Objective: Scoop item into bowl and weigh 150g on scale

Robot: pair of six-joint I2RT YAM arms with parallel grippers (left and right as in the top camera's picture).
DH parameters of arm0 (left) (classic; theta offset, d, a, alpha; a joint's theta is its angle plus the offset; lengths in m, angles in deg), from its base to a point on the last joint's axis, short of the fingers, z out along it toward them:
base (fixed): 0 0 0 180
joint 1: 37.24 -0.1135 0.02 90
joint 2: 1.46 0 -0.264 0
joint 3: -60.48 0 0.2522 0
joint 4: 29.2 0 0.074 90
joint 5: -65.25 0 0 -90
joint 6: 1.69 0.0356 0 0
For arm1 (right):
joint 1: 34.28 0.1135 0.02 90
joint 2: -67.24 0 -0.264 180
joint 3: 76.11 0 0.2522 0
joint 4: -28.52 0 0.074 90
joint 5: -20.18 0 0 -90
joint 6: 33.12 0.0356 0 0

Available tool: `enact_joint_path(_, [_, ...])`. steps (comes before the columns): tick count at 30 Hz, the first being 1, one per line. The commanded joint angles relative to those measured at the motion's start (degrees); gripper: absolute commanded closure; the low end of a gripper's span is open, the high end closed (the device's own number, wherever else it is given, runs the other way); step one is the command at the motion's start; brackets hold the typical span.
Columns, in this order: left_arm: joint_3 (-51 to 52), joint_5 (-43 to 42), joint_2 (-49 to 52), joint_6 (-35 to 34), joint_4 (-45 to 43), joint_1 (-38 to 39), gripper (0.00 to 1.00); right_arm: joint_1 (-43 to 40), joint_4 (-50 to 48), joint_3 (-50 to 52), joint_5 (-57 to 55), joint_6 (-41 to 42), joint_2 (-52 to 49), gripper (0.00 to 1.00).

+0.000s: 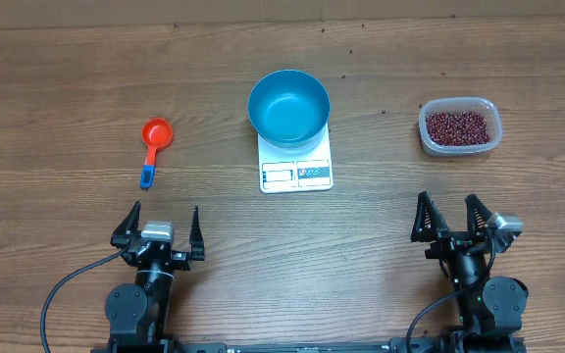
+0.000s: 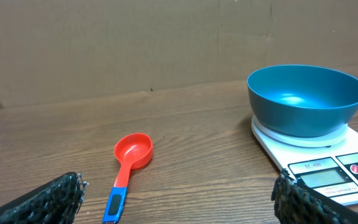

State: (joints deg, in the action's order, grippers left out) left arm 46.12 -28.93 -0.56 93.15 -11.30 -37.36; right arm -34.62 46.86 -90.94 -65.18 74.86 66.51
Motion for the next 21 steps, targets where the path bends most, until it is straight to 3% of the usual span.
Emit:
enact_joint_path(1, [0.31, 0.59, -0.63, 0.28, 0.11, -0.28, 0.01, 0.33, -0.22, 0.61, 0.11, 0.20, 0.57, 0.00])
enact_joint_path(21, [0.31, 3.08, -0.63, 0.46, -2.16, -0.24, 0.01, 0.33, -0.20, 0.61, 0.09, 0.20, 0.57, 0.00])
